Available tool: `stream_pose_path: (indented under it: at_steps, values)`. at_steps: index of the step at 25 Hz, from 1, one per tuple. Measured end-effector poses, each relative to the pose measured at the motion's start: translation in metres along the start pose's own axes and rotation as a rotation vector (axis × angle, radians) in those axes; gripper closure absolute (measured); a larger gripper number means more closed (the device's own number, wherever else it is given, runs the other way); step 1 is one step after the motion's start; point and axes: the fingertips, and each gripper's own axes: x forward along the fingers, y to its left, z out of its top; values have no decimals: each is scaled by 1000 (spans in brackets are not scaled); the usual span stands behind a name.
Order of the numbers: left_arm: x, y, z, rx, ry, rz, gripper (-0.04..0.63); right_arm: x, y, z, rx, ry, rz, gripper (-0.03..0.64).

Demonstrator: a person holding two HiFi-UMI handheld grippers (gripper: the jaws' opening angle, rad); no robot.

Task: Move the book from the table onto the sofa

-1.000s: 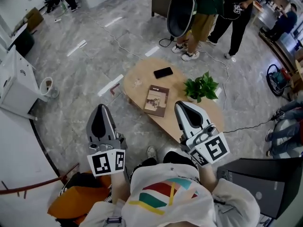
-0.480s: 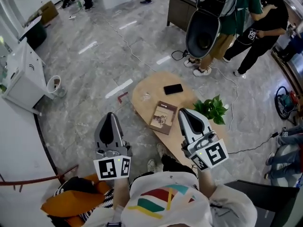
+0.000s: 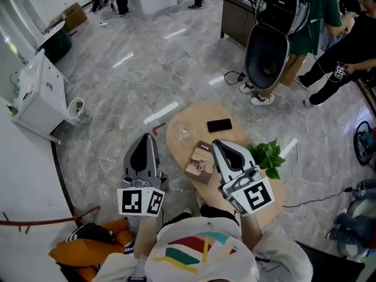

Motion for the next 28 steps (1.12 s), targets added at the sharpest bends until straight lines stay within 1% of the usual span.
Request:
stream_pose_path:
  at_steps: [3,5,9,12,13,16,19,22,23,25,27,28]
  values:
    - [15,-6,-11,56,27,13,589,-2,-23,-11,16,10,32,604]
    - [22,-7,-21,79,33,11,589,0,-39,-20,-3,24,27,604]
    - [26,8,-57,99,61,6,589,17,-54,-52,-43,71,-18,604]
    - [37,26,-98,136,74,-28,589,35,-64,-96,-68,138,-72,603]
    - [39,30,-114,131,92,-32,589,39,-67,-112,-68,170,-84,604]
    - [24,40,-178,58,186,-15,589,38,-65,-174,-26,288,-83,604]
    - [12,57,-260,9,293,20,589,41,-66,-257,12,411,-69,604]
    - [-4,70,-345,-73,403,68,589,37,-60,-341,-27,553,9,604]
    - [-10,70,-370,-97,429,63,589,35,-57,-366,-46,602,38,604]
    - [-19,60,-413,-137,471,7,589,28,-49,-409,-70,680,75,604]
    - [-29,49,-450,-184,500,-46,588,22,-40,-446,-78,725,101,604]
    - [-36,48,-466,-208,518,-52,588,18,-35,-463,-74,748,115,604]
